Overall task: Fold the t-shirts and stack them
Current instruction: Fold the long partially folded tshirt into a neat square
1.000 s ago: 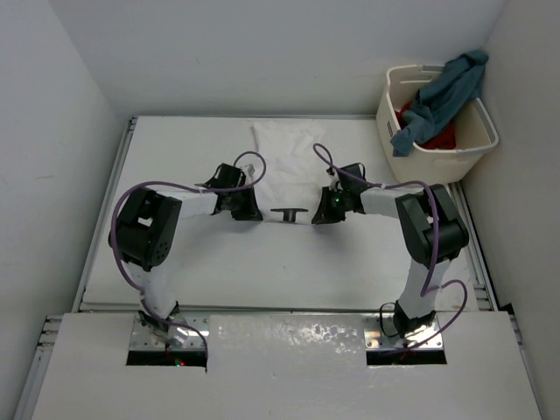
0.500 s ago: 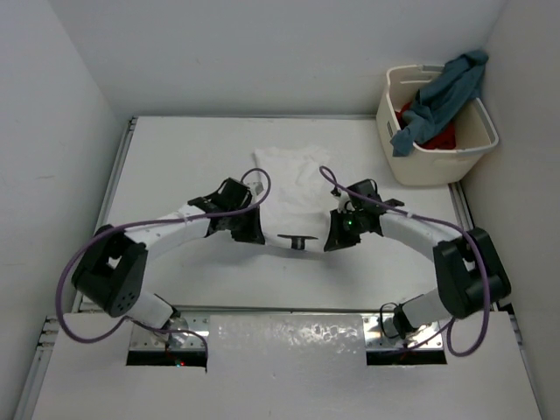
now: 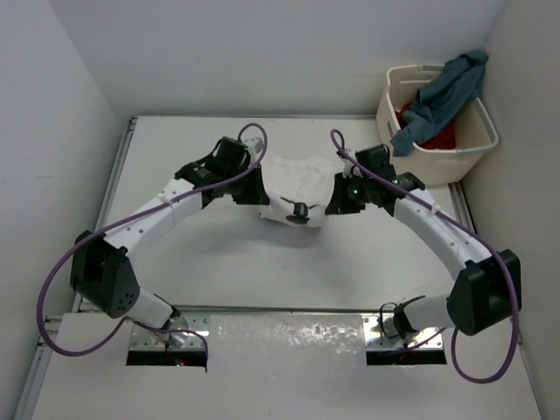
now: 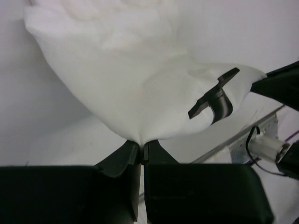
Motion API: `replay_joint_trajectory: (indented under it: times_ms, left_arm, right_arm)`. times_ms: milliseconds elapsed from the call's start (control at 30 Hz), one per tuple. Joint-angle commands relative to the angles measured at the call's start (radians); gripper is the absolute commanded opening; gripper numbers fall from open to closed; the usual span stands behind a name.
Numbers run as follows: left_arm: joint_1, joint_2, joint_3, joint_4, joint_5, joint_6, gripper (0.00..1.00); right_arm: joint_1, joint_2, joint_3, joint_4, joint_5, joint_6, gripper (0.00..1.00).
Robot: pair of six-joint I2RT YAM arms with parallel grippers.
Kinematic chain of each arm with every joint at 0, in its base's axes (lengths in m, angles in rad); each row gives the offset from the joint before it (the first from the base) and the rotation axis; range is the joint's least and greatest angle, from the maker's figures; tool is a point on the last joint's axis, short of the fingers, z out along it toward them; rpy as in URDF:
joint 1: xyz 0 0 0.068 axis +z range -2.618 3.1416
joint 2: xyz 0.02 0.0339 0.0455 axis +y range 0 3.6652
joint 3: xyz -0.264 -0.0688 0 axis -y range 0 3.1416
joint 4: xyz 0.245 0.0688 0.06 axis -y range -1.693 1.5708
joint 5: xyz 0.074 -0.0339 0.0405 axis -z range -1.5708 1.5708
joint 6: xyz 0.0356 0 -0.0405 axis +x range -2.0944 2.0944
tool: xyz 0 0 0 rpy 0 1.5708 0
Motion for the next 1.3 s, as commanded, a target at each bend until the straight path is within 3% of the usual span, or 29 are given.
replay_joint_trajectory:
  times_ms: [0, 467, 633, 900, 1067, 1267]
  left_arm:
    - [0.052, 0.069, 0.111, 0.044, -0.022, 0.033, 0.00]
    - [0.204, 0.543, 0.556, 0.130, 0.194, 0.068, 0.00]
    - [0.218, 0.697, 0.742, 0.098, 0.198, 0.090, 0.00]
    - [0.272, 0.841, 0.855, 0.182, 0.246, 0.041, 0.00]
    - [0.290, 0.840, 0.838, 0.279, 0.255, 0.011, 0.00]
    - [0.302, 0.800, 0.818, 0.362, 0.186, 0.001, 0.00]
  right_arm:
    - [-0.036, 0.060, 0.103, 0.042, 0.066, 0.009, 0.00]
    - [-0.168, 0.436, 0.543, 0.044, 0.042, 0.021, 0.00]
    - [-0.183, 0.601, 0.689, 0.053, 0.033, 0.029, 0.00]
    - [-0.209, 0.806, 0.875, 0.223, 0.019, 0.044, 0.00]
    - [-0.208, 0.847, 0.849, 0.499, -0.099, 0.090, 0.00]
    - [-0.209, 0.820, 0.838, 0.613, -0.053, 0.093, 0.00]
